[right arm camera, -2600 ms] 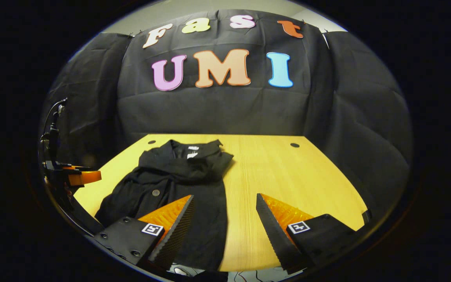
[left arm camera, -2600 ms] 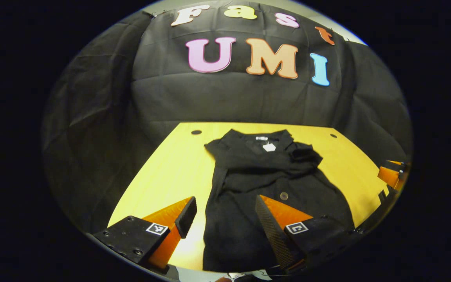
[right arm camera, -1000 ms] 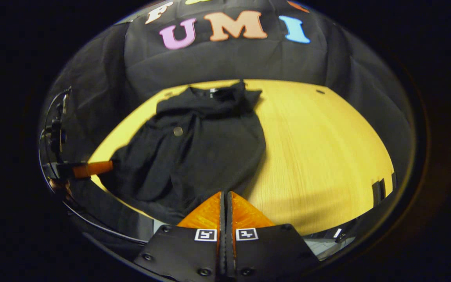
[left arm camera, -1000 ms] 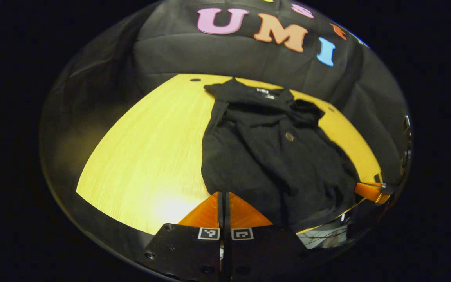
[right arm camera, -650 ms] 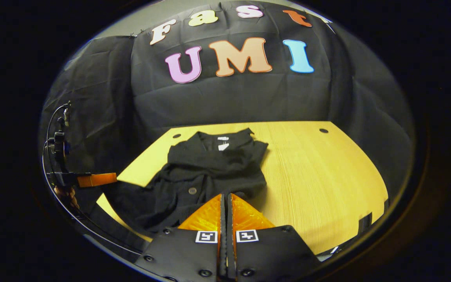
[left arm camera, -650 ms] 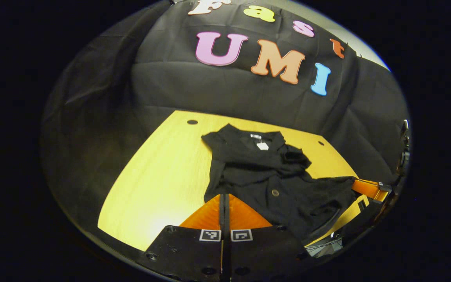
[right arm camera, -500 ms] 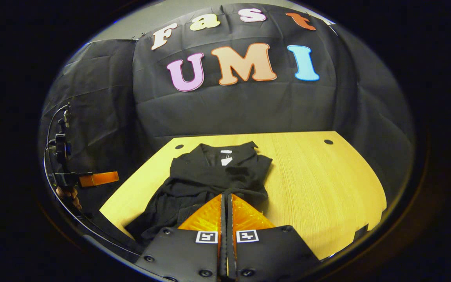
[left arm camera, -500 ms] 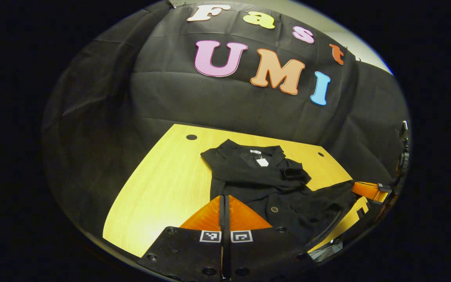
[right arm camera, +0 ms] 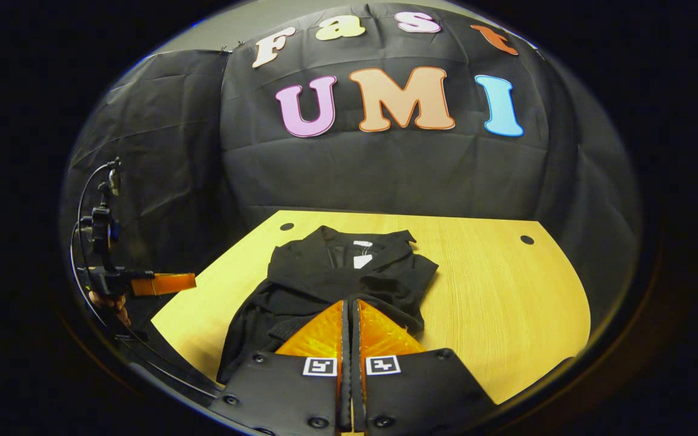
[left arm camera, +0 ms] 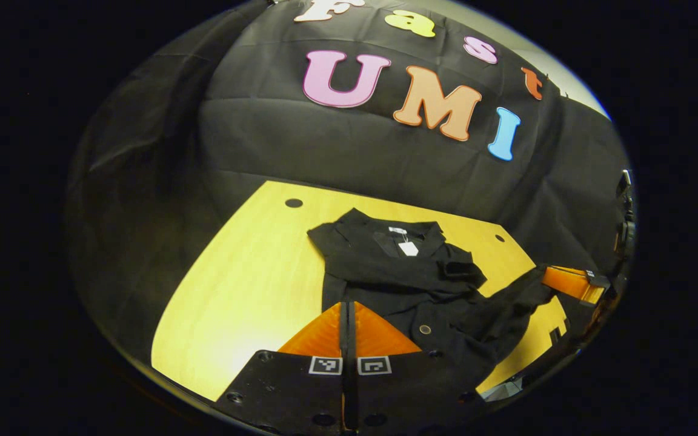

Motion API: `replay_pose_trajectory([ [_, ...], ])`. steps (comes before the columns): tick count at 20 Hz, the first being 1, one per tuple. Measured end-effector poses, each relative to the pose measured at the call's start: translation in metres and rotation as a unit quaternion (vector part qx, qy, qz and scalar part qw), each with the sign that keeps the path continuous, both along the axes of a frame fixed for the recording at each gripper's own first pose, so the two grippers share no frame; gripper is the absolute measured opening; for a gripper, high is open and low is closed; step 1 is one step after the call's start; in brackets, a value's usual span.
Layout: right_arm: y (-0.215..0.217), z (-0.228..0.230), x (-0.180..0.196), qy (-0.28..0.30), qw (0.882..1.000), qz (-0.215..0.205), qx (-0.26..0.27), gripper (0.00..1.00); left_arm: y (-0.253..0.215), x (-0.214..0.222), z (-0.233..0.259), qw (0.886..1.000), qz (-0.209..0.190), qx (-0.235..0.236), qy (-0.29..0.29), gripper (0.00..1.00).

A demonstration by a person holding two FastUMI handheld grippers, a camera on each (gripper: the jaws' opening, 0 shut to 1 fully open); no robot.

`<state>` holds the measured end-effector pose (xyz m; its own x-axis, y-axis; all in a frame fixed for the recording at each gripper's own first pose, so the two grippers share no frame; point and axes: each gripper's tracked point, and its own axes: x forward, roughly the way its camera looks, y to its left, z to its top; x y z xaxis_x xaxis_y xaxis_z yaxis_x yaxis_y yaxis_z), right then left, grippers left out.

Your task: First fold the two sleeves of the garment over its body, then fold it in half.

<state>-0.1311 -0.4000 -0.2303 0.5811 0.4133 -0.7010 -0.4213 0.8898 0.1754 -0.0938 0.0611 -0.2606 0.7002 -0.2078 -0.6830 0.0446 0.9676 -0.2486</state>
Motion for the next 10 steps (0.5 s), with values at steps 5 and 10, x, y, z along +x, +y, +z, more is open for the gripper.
replay_pose_trajectory([
  [5, -0.005, -0.004, -0.005, 0.007, 1.0, -0.011, 0.002, 0.03, -0.005, -0.06, -0.037, 0.999, -0.007, -0.005, 0.053, 0.0],
  [10, -0.009, -0.005, -0.018, 0.007, 1.0, -0.019, 0.0, 0.03, -0.009, -0.067, -0.041, 0.998, -0.009, -0.008, 0.06, 0.0],
])
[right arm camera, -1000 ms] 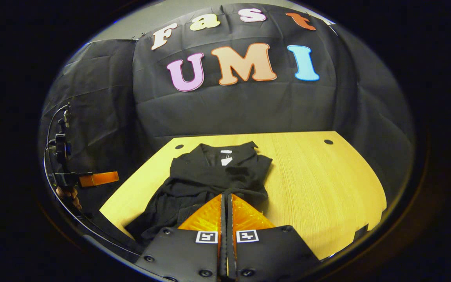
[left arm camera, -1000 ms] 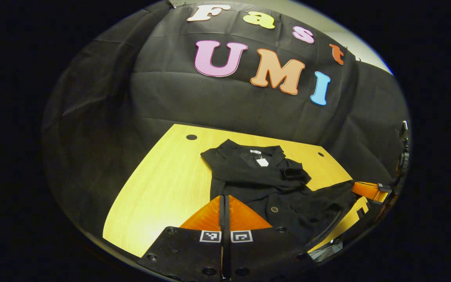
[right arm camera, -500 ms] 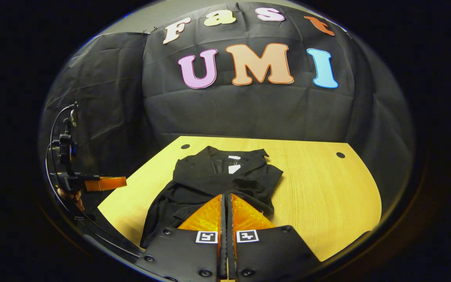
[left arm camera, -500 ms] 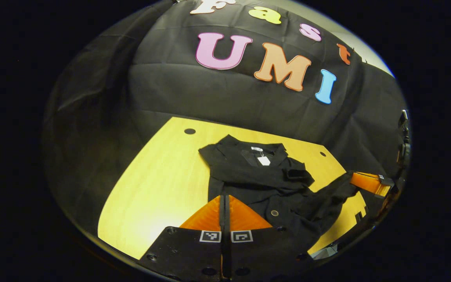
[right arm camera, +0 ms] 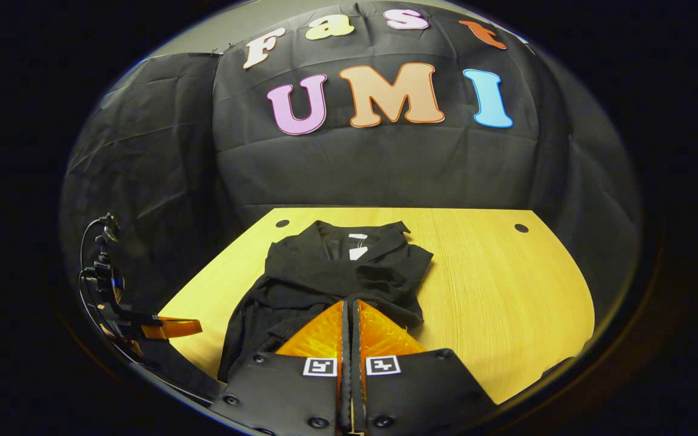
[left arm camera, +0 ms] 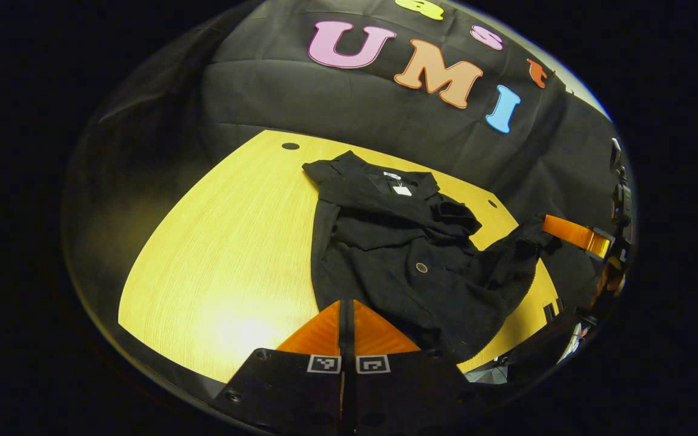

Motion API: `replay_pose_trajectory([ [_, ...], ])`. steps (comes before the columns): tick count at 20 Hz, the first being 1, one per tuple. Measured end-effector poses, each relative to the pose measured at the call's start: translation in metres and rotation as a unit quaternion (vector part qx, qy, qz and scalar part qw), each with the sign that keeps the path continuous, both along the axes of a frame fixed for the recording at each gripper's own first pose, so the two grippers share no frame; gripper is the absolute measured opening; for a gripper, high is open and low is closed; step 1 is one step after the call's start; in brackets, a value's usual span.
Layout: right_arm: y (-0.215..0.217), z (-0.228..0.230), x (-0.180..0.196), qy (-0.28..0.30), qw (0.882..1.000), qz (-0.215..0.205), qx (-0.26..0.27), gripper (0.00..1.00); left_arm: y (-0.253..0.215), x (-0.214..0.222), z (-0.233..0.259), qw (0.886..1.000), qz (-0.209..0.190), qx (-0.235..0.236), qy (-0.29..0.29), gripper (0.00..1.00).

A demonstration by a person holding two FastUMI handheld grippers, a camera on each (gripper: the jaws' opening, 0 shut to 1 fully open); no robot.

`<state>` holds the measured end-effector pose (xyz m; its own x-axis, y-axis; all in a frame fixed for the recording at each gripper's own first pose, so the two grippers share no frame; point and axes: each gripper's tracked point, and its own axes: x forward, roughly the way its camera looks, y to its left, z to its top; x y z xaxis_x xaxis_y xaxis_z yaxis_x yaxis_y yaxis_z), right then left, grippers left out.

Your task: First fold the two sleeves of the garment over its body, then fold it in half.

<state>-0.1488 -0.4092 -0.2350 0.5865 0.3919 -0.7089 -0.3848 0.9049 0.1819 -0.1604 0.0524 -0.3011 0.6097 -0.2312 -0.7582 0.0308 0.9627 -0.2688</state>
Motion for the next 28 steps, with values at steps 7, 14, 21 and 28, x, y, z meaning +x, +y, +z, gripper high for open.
replay_pose_trajectory([
  [7, -0.008, -0.001, -0.013, 0.006, 1.0, -0.007, 0.001, 0.03, -0.005, -0.01, -0.01, 1.0, -0.004, 0.009, 0.016, 0.0],
  [14, -0.013, -0.007, -0.027, 0.014, 1.0, -0.006, -0.005, 0.03, -0.014, -0.052, -0.051, 0.998, 0.006, 0.018, 0.067, 0.87],
  [21, -0.024, -0.009, -0.037, 0.021, 1.0, -0.008, -0.012, 0.03, -0.022, -0.064, -0.07, 0.996, -0.012, 0.033, 0.079, 0.86],
  [28, -0.025, -0.011, -0.04, 0.021, 1.0, -0.001, -0.014, 0.03, -0.007, -0.06, -0.079, 0.995, -0.005, 0.081, 0.059, 0.03],
])
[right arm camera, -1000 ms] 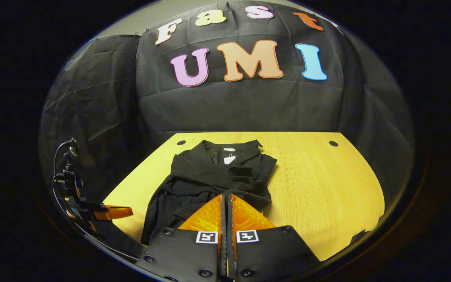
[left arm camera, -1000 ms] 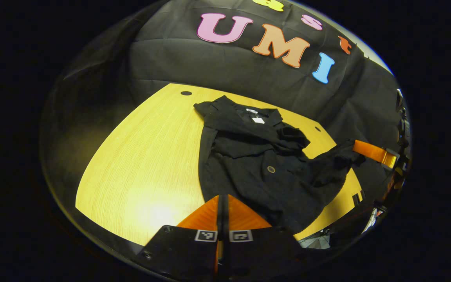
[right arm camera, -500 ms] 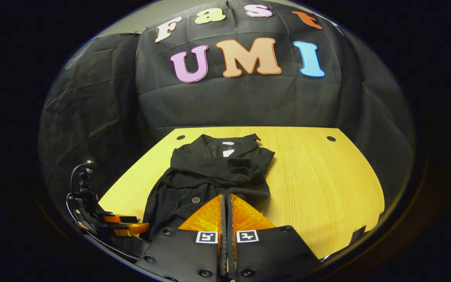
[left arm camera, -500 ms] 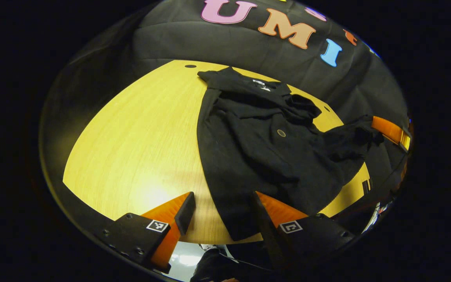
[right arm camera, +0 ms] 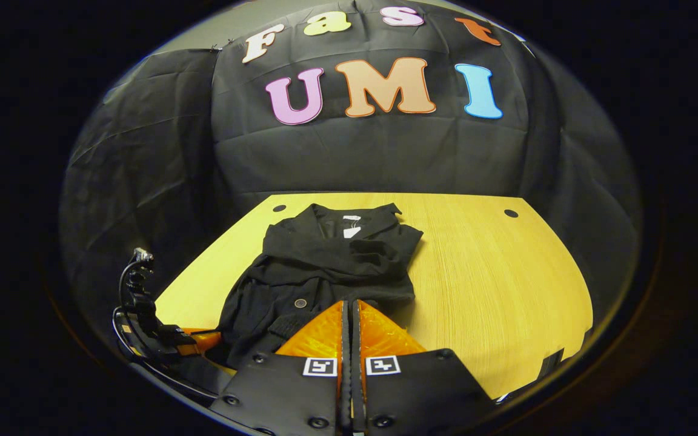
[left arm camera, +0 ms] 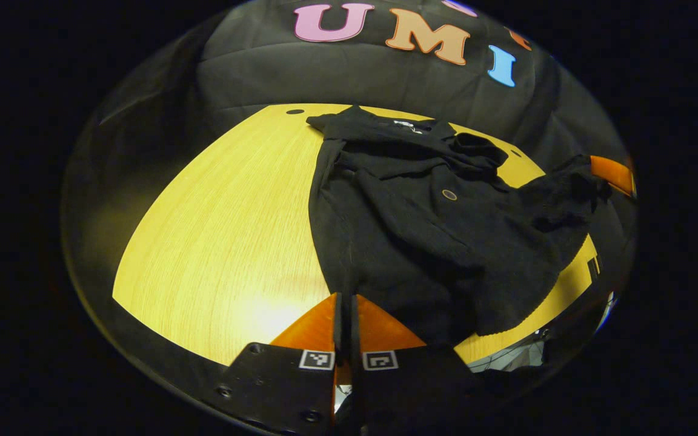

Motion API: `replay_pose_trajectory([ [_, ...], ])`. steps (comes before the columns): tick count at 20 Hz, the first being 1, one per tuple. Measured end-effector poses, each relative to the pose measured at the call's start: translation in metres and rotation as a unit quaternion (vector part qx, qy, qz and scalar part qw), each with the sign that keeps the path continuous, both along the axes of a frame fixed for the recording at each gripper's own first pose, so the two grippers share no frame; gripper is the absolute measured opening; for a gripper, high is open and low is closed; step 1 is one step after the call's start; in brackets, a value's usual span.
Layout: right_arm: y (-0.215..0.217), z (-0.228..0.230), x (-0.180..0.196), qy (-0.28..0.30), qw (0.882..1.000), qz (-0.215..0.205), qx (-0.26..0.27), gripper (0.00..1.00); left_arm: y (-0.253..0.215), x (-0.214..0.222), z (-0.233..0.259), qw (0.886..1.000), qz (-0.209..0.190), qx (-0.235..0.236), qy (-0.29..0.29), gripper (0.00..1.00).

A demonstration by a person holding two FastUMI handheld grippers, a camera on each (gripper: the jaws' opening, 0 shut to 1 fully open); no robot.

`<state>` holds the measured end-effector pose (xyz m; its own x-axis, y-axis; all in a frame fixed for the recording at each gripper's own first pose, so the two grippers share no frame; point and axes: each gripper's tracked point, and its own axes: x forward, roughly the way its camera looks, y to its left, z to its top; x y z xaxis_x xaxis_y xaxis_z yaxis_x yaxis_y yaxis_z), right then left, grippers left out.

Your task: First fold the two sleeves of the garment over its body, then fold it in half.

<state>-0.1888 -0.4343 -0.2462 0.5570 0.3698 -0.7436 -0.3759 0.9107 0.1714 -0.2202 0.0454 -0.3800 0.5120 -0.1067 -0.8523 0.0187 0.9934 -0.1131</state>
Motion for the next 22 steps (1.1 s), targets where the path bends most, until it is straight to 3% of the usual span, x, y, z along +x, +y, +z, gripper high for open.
replay_pose_trajectory([
  [4, -0.002, -0.002, -0.003, 0.002, 1.0, 0.004, -0.001, 0.03, -0.003, 0.001, 0.007, 0.998, 0.03, -0.051, 0.017, 0.0],
  [7, -0.006, -0.001, -0.003, 0.001, 1.0, 0.005, -0.003, 0.03, -0.005, 0.012, 0.031, 0.995, 0.053, -0.09, -0.002, 0.0],
  [16, -0.003, 0.001, 0.001, 0.0, 1.0, 0.011, 0.002, 0.03, -0.01, 0.066, 0.09, 0.99, 0.045, -0.116, -0.067, 0.0],
  [22, 0.003, 0.013, 0.026, -0.016, 1.0, 0.017, 0.007, 0.03, -0.002, 0.122, 0.126, 0.984, 0.057, -0.13, -0.107, 0.0],
])
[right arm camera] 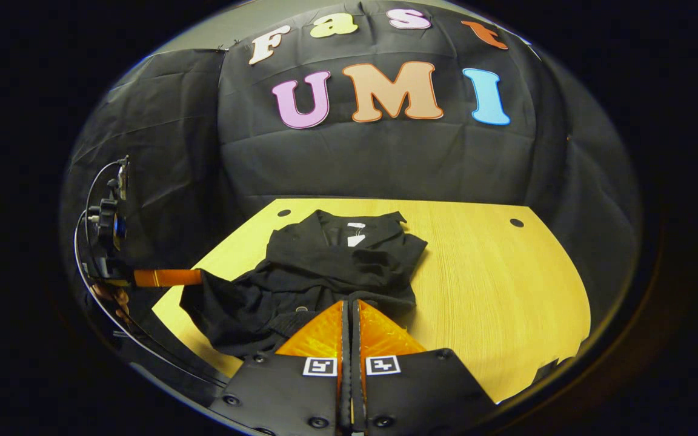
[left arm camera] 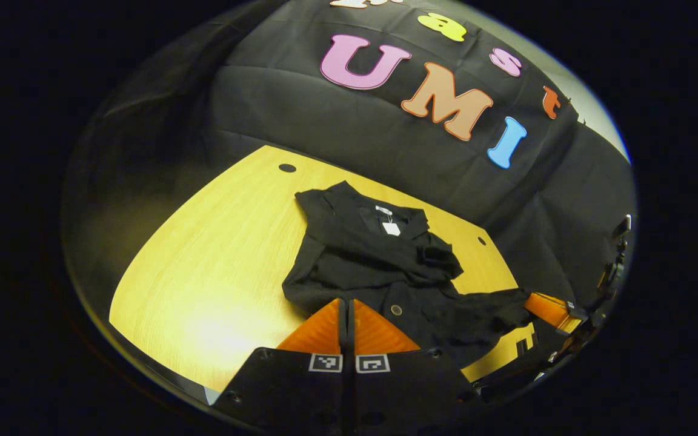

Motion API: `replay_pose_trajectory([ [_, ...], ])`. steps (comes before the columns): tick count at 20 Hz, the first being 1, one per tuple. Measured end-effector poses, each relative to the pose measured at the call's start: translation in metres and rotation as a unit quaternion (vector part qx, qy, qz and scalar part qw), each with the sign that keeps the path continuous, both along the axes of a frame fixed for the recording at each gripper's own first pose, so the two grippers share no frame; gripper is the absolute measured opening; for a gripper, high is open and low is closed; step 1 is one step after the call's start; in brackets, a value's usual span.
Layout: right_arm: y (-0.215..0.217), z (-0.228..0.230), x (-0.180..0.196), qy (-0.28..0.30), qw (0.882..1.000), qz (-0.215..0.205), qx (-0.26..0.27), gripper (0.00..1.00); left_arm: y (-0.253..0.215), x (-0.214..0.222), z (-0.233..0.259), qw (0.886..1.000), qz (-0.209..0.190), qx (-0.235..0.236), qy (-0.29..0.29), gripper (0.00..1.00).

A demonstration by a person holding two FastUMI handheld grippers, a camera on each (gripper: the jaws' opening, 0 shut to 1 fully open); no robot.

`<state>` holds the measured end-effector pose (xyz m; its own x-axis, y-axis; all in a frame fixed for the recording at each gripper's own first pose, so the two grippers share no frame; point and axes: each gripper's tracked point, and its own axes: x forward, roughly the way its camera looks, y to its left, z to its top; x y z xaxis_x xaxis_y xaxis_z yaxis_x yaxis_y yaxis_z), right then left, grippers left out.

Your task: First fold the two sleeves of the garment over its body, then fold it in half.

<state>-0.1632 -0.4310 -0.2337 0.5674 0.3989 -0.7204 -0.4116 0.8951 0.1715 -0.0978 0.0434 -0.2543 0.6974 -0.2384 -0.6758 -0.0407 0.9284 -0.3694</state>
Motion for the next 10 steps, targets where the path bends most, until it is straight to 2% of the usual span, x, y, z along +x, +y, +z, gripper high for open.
replay_pose_trajectory([
  [5, 0.001, 0.012, 0.038, -0.017, 1.0, -0.005, 0.007, 0.03, 0.014, 0.044, 0.016, 1.0, 0.018, 0.0, -0.013, 0.0],
  [8, 0.002, 0.015, 0.066, -0.023, 1.0, -0.01, 0.014, 0.03, 0.017, 0.072, 0.023, 0.999, 0.012, 0.017, -0.026, 0.0],
  [9, 0.003, 0.016, 0.075, -0.025, 0.999, -0.011, 0.017, 0.06, 0.017, 0.081, 0.025, 0.999, 0.01, 0.022, -0.03, 0.0],
  [10, 0.004, 0.016, 0.084, -0.026, 0.999, -0.011, 0.02, 0.03, 0.016, 0.092, 0.028, 0.999, 0.006, 0.027, -0.034, 0.0],
])
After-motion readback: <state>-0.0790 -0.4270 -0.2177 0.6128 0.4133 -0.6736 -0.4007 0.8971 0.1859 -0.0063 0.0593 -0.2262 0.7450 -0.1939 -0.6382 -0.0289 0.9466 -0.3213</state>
